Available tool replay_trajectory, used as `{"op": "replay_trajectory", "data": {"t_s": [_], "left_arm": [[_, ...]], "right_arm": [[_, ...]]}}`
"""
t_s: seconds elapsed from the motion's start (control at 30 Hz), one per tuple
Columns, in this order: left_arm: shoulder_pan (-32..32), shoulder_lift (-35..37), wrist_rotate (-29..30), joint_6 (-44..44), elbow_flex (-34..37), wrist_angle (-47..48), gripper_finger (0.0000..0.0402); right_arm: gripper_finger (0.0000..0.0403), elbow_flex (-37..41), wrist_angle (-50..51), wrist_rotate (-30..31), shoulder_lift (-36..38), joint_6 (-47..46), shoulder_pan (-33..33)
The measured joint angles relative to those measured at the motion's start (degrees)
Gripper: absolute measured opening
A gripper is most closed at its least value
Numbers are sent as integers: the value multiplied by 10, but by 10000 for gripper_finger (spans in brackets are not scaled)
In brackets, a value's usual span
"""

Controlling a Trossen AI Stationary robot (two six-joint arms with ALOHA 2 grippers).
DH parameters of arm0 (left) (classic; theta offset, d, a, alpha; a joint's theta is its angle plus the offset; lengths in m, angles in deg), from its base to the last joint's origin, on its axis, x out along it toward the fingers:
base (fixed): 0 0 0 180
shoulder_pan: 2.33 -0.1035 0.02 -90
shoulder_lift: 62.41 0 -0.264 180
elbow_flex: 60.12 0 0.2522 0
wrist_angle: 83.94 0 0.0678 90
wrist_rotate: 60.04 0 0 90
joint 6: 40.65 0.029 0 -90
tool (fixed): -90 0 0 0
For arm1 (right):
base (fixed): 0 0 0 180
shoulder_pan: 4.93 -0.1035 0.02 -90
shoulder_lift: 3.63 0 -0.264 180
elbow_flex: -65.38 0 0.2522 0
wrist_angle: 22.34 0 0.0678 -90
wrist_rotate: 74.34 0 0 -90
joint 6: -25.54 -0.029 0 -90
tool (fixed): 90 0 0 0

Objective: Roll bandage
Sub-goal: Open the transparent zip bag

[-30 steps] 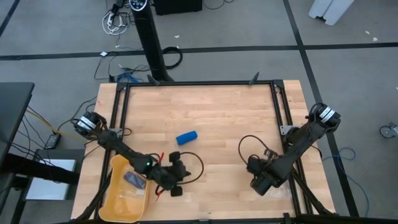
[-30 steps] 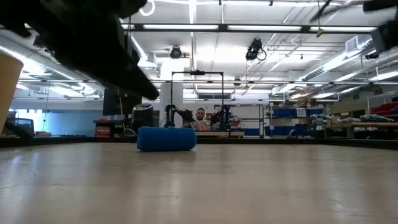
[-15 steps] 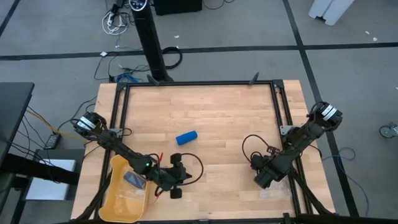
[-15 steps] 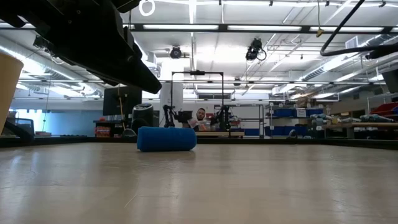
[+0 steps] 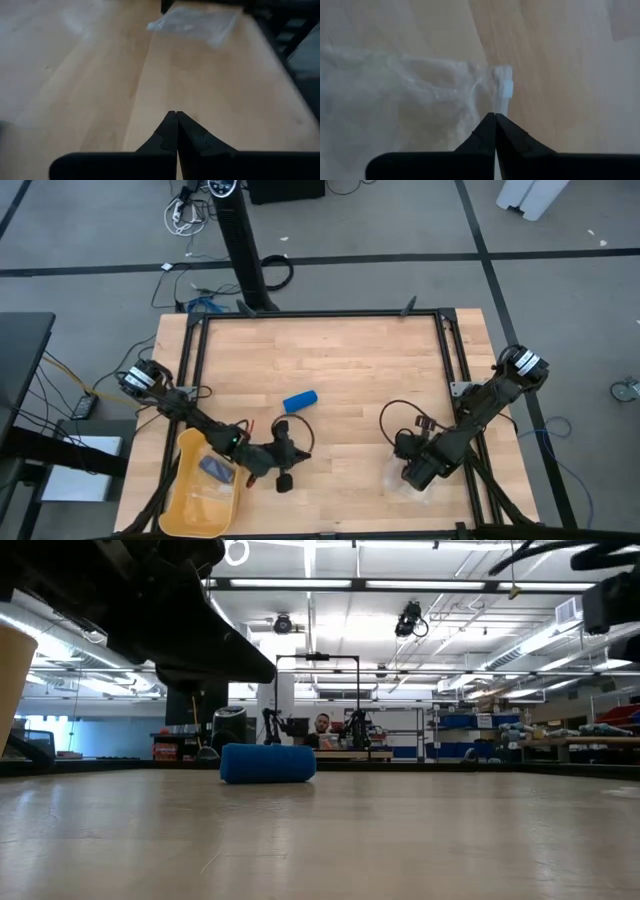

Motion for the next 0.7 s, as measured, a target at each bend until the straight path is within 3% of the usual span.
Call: {"op": "replay_trajectory", "data": {"t_s": [0.17, 0.53, 0.7], "left_arm": [[-4, 0, -26, -27, 46, -99, 8], [-3, 0, -41, -29, 50, -106, 26], [-3, 0, -41, -29, 49, -106, 26]], "right_arm": [[16, -4, 3, -6, 0, -40, 9], [112, 64, -79, -53, 3, -59, 23], [114, 85, -103, -57, 5, -50, 27]]}}
